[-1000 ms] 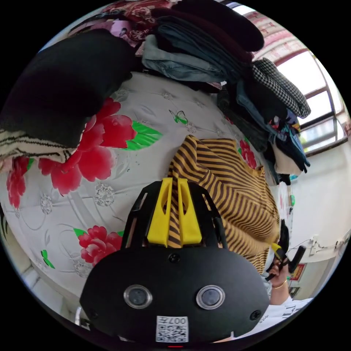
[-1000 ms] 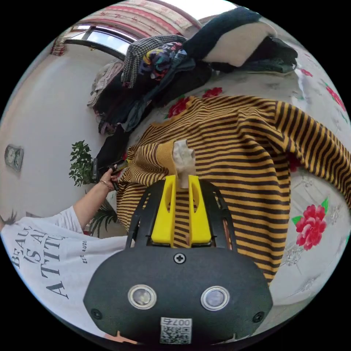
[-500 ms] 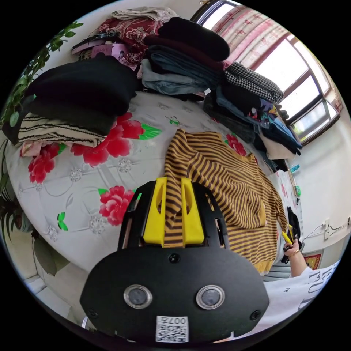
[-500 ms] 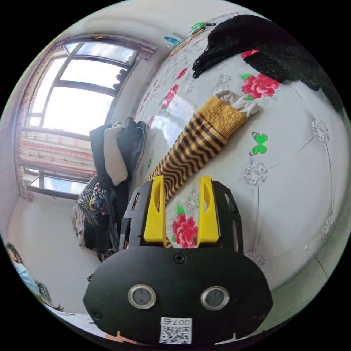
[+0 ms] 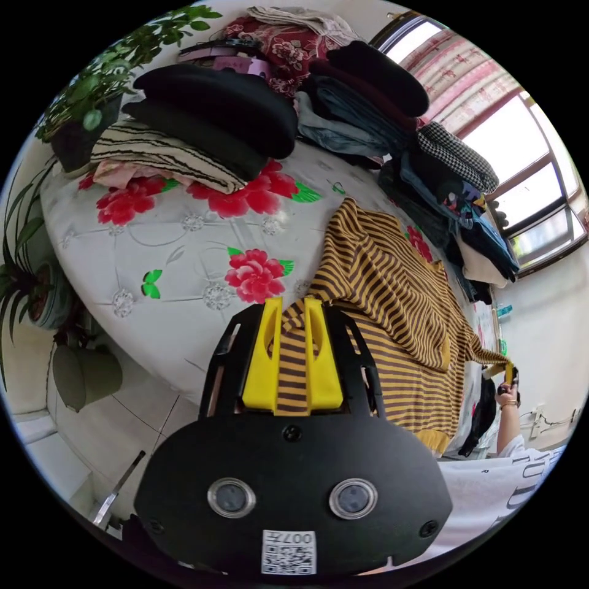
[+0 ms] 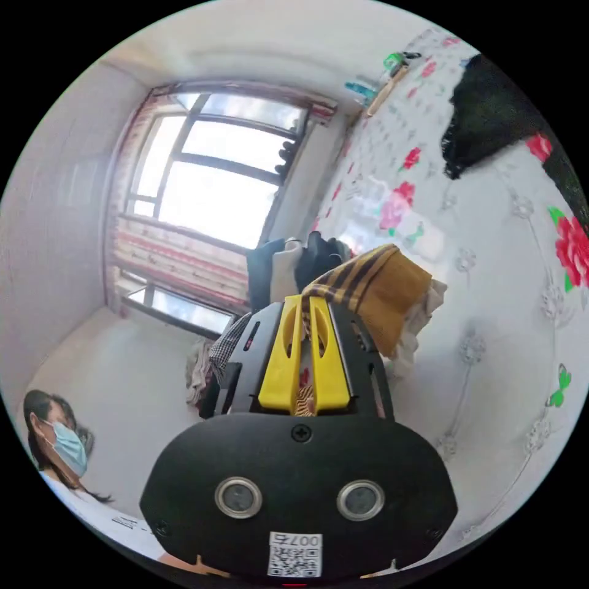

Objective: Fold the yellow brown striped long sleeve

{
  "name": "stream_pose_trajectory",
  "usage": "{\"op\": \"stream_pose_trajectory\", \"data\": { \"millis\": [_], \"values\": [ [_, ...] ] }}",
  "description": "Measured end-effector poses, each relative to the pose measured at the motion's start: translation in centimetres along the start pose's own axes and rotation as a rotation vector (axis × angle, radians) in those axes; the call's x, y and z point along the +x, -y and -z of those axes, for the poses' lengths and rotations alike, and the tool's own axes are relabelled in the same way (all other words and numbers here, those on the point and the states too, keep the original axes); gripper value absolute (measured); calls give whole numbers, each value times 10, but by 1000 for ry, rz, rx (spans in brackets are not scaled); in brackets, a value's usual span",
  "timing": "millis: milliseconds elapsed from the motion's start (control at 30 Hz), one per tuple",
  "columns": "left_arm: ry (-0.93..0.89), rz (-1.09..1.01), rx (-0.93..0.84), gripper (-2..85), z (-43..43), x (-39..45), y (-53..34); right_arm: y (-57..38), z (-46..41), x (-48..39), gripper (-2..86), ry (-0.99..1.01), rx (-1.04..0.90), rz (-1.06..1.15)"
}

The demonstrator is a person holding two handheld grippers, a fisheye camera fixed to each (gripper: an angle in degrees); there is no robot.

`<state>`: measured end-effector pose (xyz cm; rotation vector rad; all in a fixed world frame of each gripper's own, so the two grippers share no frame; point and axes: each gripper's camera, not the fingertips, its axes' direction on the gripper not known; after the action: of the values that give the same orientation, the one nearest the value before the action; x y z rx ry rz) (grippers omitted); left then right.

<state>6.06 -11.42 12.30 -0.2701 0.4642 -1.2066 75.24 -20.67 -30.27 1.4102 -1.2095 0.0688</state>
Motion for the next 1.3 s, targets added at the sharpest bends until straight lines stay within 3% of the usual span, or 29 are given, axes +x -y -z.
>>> {"op": "stream_pose_trajectory", "data": {
  "millis": [167, 300, 433, 533, 567, 767, 1067, 1300],
  "values": [
    [-38, 29, 24, 64, 11, -25, -22, -83, -78, -207, 2, 164, -296, 572],
    [-84, 34, 42, 64, 19, -42, -42, -271, -133, -320, 9, 264, -592, 984],
    [-110, 0, 51, 63, 26, -54, -61, -484, -187, -312, 24, 235, -982, 1072],
    [-146, -26, 44, 61, 30, -60, -74, -591, -212, -273, 30, 137, -1310, 1026],
    [-151, -34, 43, 61, 31, -60, -76, -603, -213, -268, 30, 126, -1340, 1011],
    [-167, -182, 26, 66, 27, -36, -87, -597, -222, -276, 31, -10, -1205, 1069],
    [-189, -441, -14, 75, -3, 60, -72, -495, -294, -240, 29, -269, -992, 887],
    [-130, -436, 3, 74, -41, 107, 25, -480, -380, -207, 20, -358, -1022, 898]
  ]
}}
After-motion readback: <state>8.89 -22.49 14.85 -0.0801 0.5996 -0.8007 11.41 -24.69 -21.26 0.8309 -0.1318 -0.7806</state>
